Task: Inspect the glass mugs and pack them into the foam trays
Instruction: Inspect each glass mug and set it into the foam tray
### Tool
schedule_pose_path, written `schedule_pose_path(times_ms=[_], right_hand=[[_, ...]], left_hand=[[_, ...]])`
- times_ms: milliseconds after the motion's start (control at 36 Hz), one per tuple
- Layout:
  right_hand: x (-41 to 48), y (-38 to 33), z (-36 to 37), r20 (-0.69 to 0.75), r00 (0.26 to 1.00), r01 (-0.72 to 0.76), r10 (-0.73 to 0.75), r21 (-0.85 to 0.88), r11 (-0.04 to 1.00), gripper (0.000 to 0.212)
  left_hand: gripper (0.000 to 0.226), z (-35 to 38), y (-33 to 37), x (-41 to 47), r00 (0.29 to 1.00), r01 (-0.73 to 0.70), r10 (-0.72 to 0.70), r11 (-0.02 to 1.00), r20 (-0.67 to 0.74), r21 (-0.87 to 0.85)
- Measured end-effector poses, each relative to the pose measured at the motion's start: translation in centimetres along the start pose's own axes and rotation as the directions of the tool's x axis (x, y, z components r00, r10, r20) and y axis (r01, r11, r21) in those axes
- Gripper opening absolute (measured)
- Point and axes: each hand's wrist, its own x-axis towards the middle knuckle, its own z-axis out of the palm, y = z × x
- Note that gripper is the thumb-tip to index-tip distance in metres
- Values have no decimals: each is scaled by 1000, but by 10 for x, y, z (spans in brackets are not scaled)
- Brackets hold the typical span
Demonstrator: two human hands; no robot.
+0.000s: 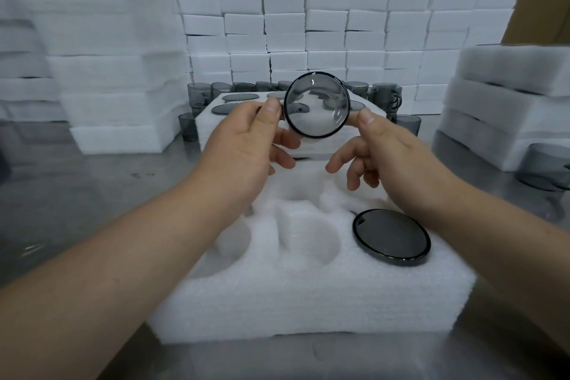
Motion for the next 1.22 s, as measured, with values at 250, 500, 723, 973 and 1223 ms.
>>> schedule_pose_path(times_ms=[250,500,723,973,1223], right_hand=[[-1,-1,-1,7,1000,9,-9,-22,1000,33],[-2,-4,-2,45,999,19,-16,-65,998,56],[-2,-7,-1,78,996,35,-32,-36,999,47],[-1,-4,1,12,997,72,-72,3,997,61],[-3,-7,1,-58,990,128,-130,-48,991,51]], left_hand=[[24,-1,0,0,1000,-12,12,1000,3,1],[23,-1,3,-2,999,-28,29,999,35,-34],[26,-2,7,-5,993,-37,46,996,109,-79],[30,-1,6,-4,990,-43,48,998,132,-40],[25,-1,11,-4,990,-120,124,992,69,-49]])
